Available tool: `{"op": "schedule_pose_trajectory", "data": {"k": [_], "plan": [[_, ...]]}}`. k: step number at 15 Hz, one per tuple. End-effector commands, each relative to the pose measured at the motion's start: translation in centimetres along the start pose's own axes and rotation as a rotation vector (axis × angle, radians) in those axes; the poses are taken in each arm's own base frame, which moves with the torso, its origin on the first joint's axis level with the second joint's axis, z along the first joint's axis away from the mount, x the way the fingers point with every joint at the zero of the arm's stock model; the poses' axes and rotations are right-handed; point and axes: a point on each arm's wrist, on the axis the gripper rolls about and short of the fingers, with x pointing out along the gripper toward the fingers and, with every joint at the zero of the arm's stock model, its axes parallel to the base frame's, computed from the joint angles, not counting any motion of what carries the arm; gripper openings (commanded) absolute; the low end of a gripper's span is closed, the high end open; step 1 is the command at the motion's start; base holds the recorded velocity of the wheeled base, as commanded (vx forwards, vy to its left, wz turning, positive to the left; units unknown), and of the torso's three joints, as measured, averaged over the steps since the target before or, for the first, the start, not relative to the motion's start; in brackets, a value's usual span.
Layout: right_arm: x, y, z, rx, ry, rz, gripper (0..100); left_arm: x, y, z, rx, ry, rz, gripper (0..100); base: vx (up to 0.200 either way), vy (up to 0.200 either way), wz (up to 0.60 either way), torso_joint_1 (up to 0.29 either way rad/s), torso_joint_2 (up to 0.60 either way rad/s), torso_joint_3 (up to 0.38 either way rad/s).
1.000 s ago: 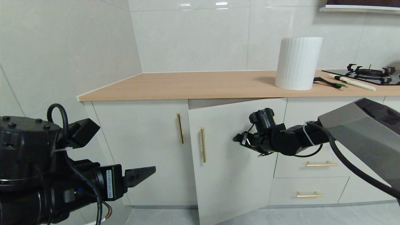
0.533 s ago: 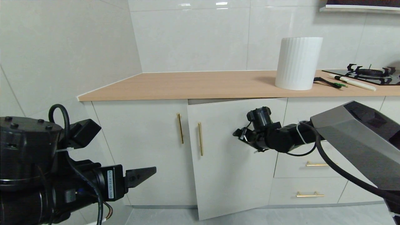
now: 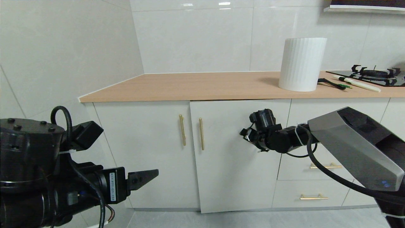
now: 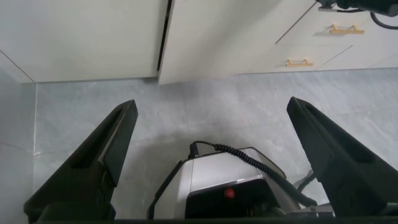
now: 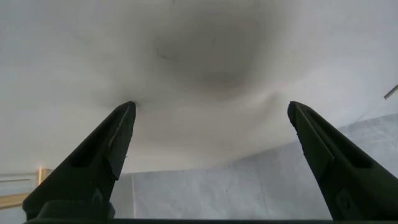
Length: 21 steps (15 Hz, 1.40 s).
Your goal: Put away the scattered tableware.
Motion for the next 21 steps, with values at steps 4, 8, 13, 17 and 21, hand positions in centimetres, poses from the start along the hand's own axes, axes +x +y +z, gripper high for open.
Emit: {"op": "schedule_pose_trajectory", "data": {"k": [4, 8, 13, 17, 21], "plan": [[1.6, -0.5, 0.1, 0.008, -0.058, -0.052, 100, 0.0, 0.0, 0.0, 0.000, 0.001, 0.001, 100, 0.000, 0.000, 0.00, 0.000, 0.00, 0.000], [1.5, -0.6, 0.2, 0.005, -0.055, -0.057, 100, 0.0, 0.0, 0.0, 0.000, 0.001, 0.001, 100, 0.000, 0.000, 0.00, 0.000, 0.00, 0.000], [-5.1, 0.5, 2.5, -0.014, 0.015, -0.032, 100, -0.4, 0.1, 0.2, -0.007, -0.020, 0.004, 100, 0.000, 0.000, 0.00, 0.000, 0.00, 0.000], [-22.0, -0.9, 7.9, -0.070, -0.106, 0.116, 100, -4.4, 0.8, 1.7, -0.045, -0.193, -0.032, 100, 0.000, 0.000, 0.00, 0.000, 0.00, 0.000], [-35.1, -8.0, 7.6, -0.215, -0.282, 0.142, 100, -8.9, 1.9, 1.6, -0.042, -0.356, -0.042, 100, 0.000, 0.000, 0.00, 0.000, 0.00, 0.000]]}}
